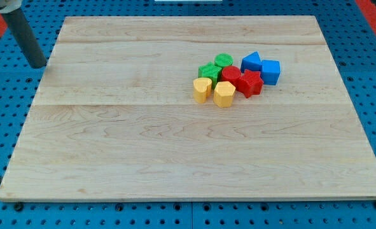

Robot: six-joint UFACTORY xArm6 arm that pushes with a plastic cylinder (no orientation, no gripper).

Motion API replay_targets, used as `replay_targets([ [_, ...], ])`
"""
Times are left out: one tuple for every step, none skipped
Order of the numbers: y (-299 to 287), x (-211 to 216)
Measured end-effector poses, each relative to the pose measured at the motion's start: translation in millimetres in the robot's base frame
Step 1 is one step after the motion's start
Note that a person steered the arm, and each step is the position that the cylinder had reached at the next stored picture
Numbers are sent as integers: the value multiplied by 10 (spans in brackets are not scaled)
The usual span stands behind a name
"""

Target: Push the green star along with the green circle towards top centre

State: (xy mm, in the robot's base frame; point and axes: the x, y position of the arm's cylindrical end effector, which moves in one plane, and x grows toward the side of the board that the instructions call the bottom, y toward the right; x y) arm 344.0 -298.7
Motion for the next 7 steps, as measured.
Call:
replay_targets([
  [536,0],
  [847,3],
  [1231,272],
  [1514,510],
  [1565,416],
  [1947,316],
  [2414,444],
])
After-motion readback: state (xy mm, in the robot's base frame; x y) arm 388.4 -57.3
